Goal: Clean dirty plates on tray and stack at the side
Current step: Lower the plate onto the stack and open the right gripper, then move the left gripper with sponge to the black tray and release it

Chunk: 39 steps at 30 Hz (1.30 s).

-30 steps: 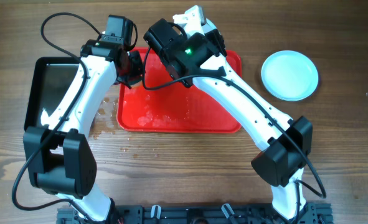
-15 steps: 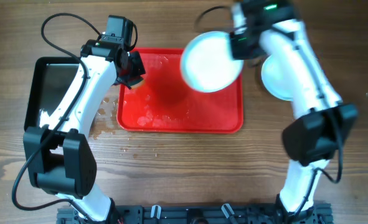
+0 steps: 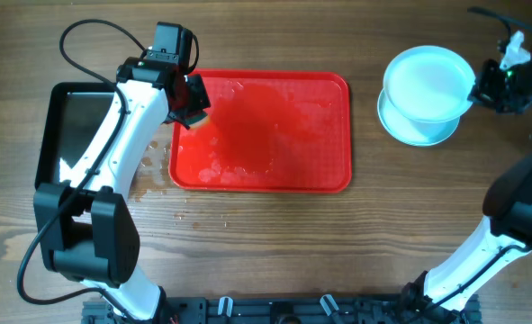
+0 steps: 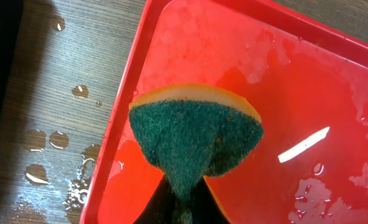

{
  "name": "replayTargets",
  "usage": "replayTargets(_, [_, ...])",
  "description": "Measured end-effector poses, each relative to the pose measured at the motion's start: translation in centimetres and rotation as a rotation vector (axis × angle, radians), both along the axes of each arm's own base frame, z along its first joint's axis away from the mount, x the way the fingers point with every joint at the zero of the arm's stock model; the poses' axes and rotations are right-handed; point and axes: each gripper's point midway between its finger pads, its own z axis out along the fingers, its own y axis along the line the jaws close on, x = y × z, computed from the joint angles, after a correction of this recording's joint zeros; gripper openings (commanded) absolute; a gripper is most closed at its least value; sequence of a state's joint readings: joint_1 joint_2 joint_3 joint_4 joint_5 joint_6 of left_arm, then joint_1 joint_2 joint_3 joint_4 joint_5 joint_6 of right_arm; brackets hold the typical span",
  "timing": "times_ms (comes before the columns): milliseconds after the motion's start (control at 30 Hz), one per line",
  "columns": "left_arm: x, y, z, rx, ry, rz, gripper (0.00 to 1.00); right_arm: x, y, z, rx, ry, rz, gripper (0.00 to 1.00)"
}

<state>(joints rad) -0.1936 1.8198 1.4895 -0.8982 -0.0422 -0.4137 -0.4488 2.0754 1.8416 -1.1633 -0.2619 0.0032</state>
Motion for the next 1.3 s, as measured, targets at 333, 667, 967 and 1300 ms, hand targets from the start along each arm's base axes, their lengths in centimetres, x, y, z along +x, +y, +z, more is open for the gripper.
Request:
replayTargets(333, [0.0, 0.0, 0.0, 0.000, -0.001, 0.000, 0.04, -0.2, -0.4, -3.6, 0.019, 0.000, -0.079, 0.75])
replayTargets(667, [0.2, 0.0, 0.1, -0.002, -0.009, 0.000, 0.04, 0.2, 4.2, -2.2, 0.286, -0.031, -0.076, 0.89])
replayTargets(967, [1.2, 6.2, 2.6, -0.021, -0.083, 0.149, 0.04, 0.8, 23.1, -0.9, 0.408, -0.011, 0.392, 1.00])
replayTargets(1300, [-1.0, 21.9, -3.1, -0.018, 0.007, 0.564, 0.39, -2.1, 37.9, -0.9, 0.386, -0.021, 0.684, 1.00])
